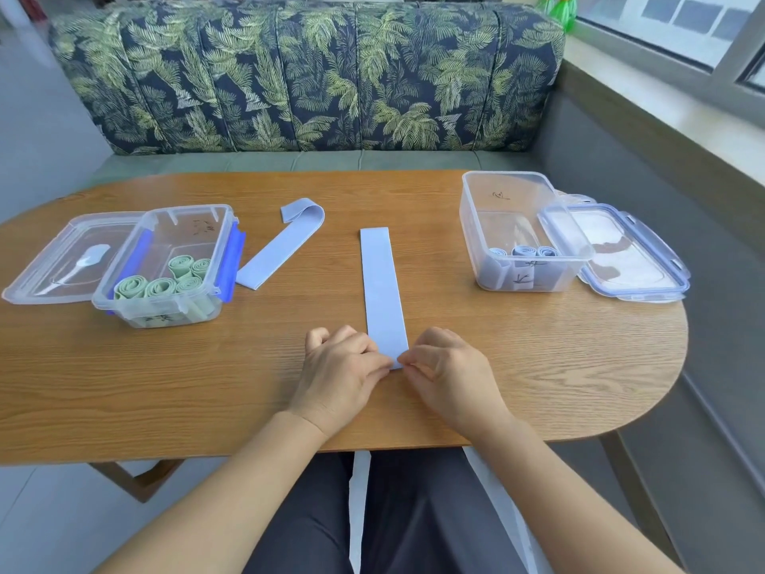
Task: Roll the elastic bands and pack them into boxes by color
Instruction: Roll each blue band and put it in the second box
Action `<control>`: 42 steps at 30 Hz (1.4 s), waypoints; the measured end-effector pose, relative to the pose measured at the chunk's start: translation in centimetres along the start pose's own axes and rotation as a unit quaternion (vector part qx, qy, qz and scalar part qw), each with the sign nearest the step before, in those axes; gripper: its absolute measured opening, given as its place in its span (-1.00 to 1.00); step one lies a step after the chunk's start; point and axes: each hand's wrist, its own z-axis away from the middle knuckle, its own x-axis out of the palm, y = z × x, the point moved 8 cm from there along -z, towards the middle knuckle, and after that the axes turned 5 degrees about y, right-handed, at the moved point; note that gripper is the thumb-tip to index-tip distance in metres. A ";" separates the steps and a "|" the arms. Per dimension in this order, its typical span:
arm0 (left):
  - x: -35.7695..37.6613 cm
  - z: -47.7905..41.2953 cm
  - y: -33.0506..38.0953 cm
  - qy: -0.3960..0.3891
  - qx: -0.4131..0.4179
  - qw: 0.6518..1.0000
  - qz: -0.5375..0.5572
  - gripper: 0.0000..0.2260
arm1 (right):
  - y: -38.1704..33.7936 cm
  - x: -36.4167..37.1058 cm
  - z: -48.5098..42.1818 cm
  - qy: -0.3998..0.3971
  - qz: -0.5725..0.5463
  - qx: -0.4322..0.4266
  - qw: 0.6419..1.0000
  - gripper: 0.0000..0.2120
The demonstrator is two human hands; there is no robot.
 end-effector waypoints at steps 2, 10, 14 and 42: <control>0.0 -0.1 0.1 -0.012 0.000 1.000 0.010 -0.92 | -0.4 0.3 0.3 0.023 0.035 -0.054 0.998 -0.79; 0.4 -0.2 -0.3 -0.050 -0.022 0.996 0.065 -0.88 | 0.2 1.2 0.2 0.005 0.026 -0.041 0.999 -0.80; 0.5 0.2 -0.7 -0.043 -0.035 0.995 0.085 -0.87 | 0.2 1.3 0.1 -0.007 0.030 -0.041 0.999 -0.72; 2.2 -3.1 -3.6 -0.304 -0.309 0.901 -0.018 -0.82 | 4.0 3.2 -4.2 -0.317 -0.067 0.295 0.899 -0.92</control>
